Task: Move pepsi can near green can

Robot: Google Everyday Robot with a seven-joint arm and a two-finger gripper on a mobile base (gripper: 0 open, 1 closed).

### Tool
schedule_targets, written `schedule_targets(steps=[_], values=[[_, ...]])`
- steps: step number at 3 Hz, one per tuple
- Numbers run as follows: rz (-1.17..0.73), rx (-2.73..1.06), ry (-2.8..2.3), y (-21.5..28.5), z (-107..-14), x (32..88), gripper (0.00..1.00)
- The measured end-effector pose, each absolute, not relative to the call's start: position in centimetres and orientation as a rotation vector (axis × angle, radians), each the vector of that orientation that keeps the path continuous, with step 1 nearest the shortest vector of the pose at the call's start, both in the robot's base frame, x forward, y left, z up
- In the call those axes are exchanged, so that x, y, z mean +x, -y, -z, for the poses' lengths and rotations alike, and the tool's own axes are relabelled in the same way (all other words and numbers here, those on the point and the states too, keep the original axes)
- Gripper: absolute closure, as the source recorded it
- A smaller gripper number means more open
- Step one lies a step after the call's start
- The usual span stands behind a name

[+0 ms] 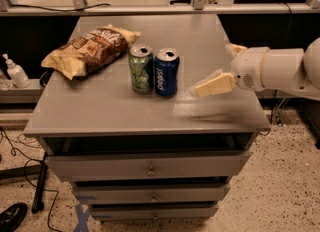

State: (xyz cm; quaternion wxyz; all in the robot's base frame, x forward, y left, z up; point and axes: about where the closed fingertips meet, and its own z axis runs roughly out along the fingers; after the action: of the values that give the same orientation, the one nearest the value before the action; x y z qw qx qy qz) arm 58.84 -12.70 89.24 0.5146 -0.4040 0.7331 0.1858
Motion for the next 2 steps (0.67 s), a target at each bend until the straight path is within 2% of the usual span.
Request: schedule_targets(steps=[2], values=[[-0.114,-0.837,-1.735,22.8,-97.3,59.0,0.0]])
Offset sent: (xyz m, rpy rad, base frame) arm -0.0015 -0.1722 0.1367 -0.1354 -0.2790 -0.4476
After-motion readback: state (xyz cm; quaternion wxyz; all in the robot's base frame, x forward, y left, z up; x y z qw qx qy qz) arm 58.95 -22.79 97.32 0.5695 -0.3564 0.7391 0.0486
